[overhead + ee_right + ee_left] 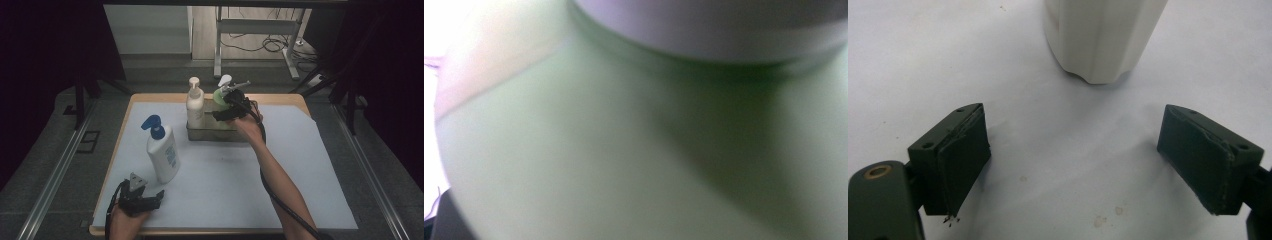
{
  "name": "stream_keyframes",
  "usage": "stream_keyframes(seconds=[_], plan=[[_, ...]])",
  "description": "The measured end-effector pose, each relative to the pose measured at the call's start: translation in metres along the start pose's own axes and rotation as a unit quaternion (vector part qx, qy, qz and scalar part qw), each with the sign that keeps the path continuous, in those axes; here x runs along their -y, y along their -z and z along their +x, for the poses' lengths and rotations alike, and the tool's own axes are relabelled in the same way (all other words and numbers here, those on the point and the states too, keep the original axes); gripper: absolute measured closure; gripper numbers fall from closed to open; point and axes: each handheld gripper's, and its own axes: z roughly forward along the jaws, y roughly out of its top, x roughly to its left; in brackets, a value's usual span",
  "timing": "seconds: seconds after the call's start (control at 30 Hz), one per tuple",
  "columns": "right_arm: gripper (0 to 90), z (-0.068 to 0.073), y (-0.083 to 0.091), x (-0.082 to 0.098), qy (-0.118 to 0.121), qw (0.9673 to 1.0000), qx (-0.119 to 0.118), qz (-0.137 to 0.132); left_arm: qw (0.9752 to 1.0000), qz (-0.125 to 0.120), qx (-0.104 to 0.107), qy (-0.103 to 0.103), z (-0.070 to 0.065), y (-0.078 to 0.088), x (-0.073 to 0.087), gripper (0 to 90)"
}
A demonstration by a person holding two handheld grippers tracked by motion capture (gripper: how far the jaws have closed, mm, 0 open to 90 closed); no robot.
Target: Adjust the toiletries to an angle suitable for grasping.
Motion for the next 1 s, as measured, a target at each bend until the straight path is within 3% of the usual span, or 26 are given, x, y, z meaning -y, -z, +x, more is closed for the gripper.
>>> stream_keyframes(seconds=[0.4,0.5,1.0], plan=[[13.1,-0.002,-0.012,0.006,0.0,0.9998,-0.004,0.02,1.0,0.0,0.0,0.0,0.0,0.0,0.0,12.9],[12.9,-0.003,-0.013,0.007,-0.008,0.9998,-0.008,0.018,1.0,0.0,0.0,0.0,0.0,0.0,0.0,12.9],[12.2,-0.006,-0.013,0.012,-0.004,0.9999,-0.016,-0.001,1.0,0.0,0.0,0.0,0.0,0.0,0.0,12.9]])
